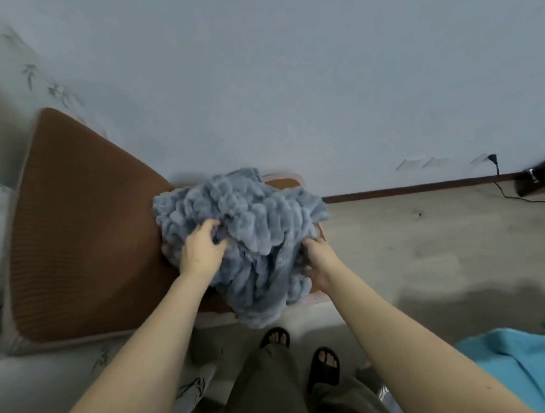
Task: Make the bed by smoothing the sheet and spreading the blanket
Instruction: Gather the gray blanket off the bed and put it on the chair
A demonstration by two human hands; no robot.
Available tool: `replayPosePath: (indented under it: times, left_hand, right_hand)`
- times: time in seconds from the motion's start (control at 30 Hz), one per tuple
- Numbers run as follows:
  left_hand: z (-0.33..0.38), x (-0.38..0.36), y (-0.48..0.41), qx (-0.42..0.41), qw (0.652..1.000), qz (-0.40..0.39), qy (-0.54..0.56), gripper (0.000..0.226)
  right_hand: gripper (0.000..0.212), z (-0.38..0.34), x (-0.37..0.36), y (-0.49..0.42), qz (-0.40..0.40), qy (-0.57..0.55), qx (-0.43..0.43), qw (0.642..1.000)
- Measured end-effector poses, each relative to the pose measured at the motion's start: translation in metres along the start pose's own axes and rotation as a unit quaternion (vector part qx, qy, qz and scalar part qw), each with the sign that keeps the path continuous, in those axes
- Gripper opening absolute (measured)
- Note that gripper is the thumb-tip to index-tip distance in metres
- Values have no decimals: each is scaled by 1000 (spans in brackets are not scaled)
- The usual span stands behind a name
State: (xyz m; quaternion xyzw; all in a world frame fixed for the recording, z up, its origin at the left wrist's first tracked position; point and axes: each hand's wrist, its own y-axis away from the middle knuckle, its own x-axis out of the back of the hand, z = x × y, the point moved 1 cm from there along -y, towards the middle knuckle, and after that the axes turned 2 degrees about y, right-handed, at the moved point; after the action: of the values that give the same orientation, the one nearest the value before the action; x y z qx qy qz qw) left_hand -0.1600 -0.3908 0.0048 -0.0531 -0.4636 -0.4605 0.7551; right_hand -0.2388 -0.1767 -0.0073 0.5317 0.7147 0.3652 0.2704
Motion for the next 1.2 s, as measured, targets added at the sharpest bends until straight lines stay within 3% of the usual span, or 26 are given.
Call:
replayPosePath:
  times: [0.13, 0.23, 0.43, 0.5, 0.57, 0.67, 0.8, 0.83, 0.9, 1.0, 1.1, 1.2]
  left_hand:
    - [-43, -42, -20, 65, 982, -168, -56, 52]
    - [-58, -61, -27, 69, 980, -174, -61, 55]
    - [-83, -84, -46, 71, 961, -244, -111, 48]
    - [-87, -82, -48, 52, 964, -233, -118, 41]
    - [-84, -76, -46, 46, 982, -175, -47, 32]
    - [-72, -69, -42, 5, 996, -90, 10, 31]
    - [-50, -73, -28, -118, 990, 5, -82, 88]
    - [-47, -77, -26, -133, 987, -17, -93, 89]
    - [-54, -89, -26, -95, 978, -141, -117, 80]
    - [-71, -100, -18, -58, 920, -312, -229, 85]
    - [-64, -104, 1, -76, 901, -309, -296, 85]
    - [-46, -103, 29, -137, 899, -225, -351, 85]
  right_hand:
    - [59, 17, 9, -29, 6, 40, -46, 998]
    - [62, 20, 0, -46, -19, 166, -9, 986]
    - [59, 42, -46, -81, -89, 387, -10, 918]
    - [58, 49, -57, -85, -92, 404, -2, 910]
    - [57, 47, -62, -84, -66, 405, 21, 912]
    - [54, 32, -77, -76, -56, 405, 129, 904]
    - [57, 19, -101, -71, -92, 379, 262, 883]
    - [60, 22, -100, -73, -98, 372, 265, 884]
    - [67, 36, -88, -79, -121, 407, 212, 880]
    - [69, 70, -61, -79, -150, 505, 123, 841]
    - [72, 93, -38, -59, -120, 521, 162, 830]
    - [67, 111, -9, -29, -65, 507, 215, 832]
